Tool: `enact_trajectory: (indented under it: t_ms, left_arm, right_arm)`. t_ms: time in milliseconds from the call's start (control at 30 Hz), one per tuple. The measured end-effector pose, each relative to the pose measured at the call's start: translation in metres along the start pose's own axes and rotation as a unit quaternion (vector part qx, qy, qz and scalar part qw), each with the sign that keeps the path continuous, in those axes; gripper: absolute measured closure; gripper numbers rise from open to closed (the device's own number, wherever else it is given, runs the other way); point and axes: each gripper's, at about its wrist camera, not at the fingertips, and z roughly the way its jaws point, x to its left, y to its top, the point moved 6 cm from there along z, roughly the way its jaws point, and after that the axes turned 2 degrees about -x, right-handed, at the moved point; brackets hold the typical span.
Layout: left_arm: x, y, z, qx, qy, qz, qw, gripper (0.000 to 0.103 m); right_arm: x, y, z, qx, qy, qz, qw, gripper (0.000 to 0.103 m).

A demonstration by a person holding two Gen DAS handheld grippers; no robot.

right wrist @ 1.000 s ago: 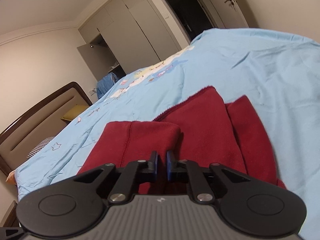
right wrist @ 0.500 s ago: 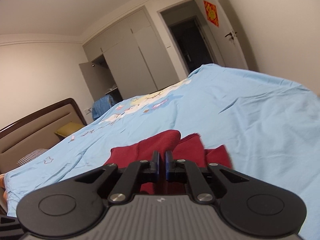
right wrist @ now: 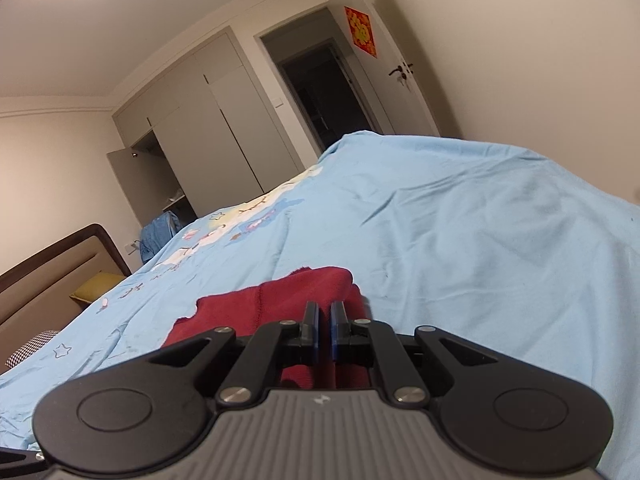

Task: Fold small clothes

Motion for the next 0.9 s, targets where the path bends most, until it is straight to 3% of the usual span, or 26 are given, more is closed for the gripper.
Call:
enact_trajectory:
  t_ms: [333, 900]
  left_arm:
    - [0.004, -0.005, 0.007, 0.003, -0.002, -0.03, 0.9995, 0.098]
    - [0.004, -0.008, 0.008, 0.013, -0.003, -0.039, 0.9991, 0.096]
  right_arm:
    - [-0.001, -0.004, 0.004, -0.004, -0.011, -0.008, 1.0, 0.096]
    - [-0.004, -0.013, 0.008, 0.005, -0.025, -0.014, 1.0, 0.096]
